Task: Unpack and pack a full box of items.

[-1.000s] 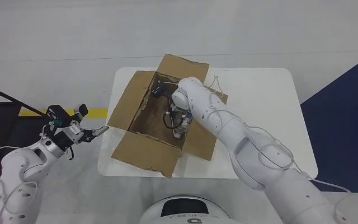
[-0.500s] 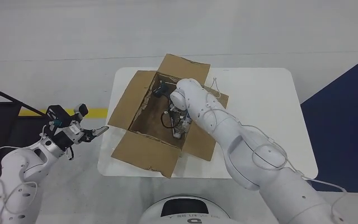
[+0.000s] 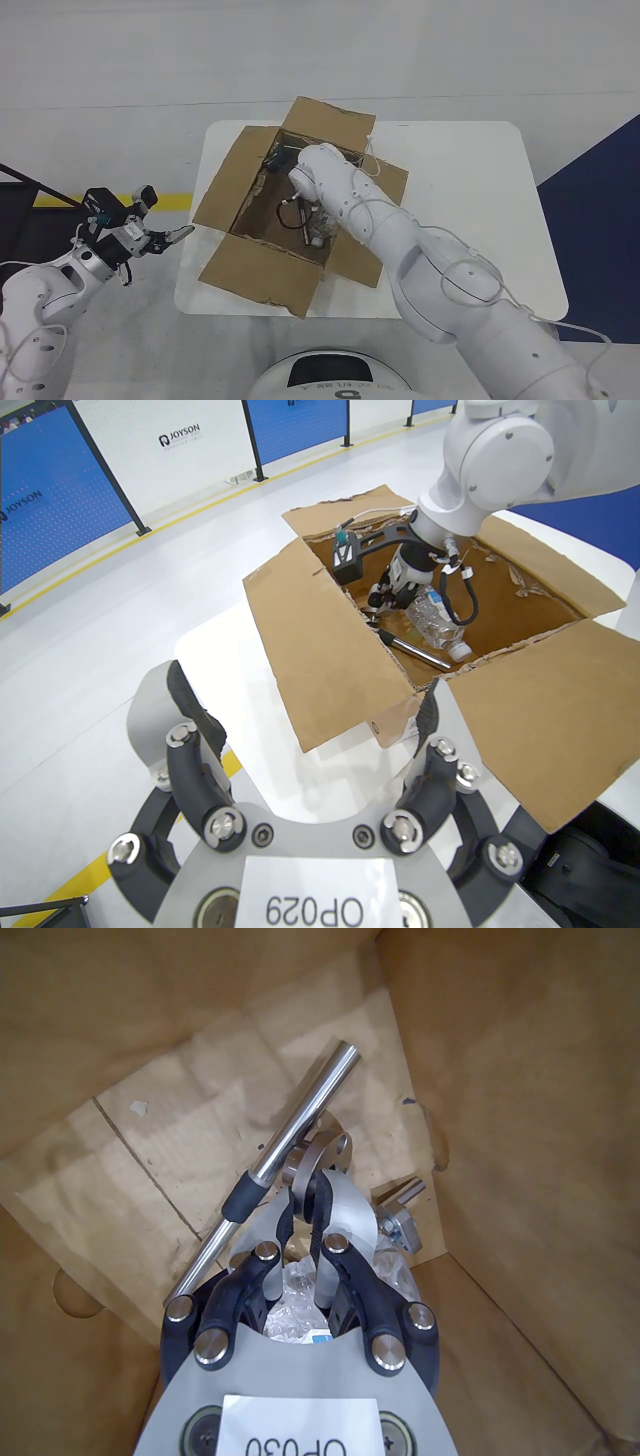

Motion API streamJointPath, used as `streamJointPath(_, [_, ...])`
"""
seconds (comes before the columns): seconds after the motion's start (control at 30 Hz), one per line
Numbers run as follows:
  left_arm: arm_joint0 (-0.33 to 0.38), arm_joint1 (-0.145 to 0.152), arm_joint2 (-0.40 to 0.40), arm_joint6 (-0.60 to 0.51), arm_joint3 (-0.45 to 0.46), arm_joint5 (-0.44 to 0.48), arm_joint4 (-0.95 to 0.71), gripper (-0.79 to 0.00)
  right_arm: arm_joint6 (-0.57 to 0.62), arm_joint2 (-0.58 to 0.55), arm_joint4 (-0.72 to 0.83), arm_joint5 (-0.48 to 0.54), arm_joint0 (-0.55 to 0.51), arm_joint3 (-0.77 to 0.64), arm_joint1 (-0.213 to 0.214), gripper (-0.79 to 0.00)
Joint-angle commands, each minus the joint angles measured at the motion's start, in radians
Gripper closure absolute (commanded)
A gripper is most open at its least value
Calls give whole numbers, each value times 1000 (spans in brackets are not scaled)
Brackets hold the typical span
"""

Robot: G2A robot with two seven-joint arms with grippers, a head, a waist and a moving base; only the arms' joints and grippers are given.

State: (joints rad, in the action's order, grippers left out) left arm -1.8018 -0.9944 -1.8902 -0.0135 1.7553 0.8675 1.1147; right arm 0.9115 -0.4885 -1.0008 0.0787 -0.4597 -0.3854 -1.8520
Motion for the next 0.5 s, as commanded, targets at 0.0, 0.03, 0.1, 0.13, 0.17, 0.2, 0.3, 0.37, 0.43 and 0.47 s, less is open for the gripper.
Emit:
streamJointPath(0.0, [0,0,0,0,0,0,0,-785,-2,5,-19,-26,-3,-19,-2,0])
streamJointPath(0.03, [0,0,0,0,0,0,0,-785,-3,6,-27,-39,-6,-27,-3,0])
streamJointPath(0.1, [0,0,0,0,0,0,0,-785,-7,7,-43,-61,-11,-42,-3,0])
streamJointPath(0.13, [0,0,0,0,0,0,0,-785,-7,7,-49,-69,-13,-47,-2,0])
streamJointPath(0.17, [0,0,0,0,0,0,0,-785,-7,5,-55,-77,-14,-53,-1,0])
streamJointPath(0.2, [0,0,0,0,0,0,0,-785,-7,4,-59,-82,-15,-58,0,0])
streamJointPath(0.3, [0,0,0,0,0,0,0,-785,-6,-4,-68,-86,-20,-77,4,0])
streamJointPath(0.37, [0,0,0,0,0,0,0,-785,-1,-13,-66,-80,-20,-79,8,0])
streamJointPath(0.43, [0,0,0,0,0,0,0,-785,-1,-23,-61,-66,-19,-72,11,0])
streamJointPath(0.47, [0,0,0,0,0,0,0,-785,-1,-28,-59,-61,-17,-67,12,0])
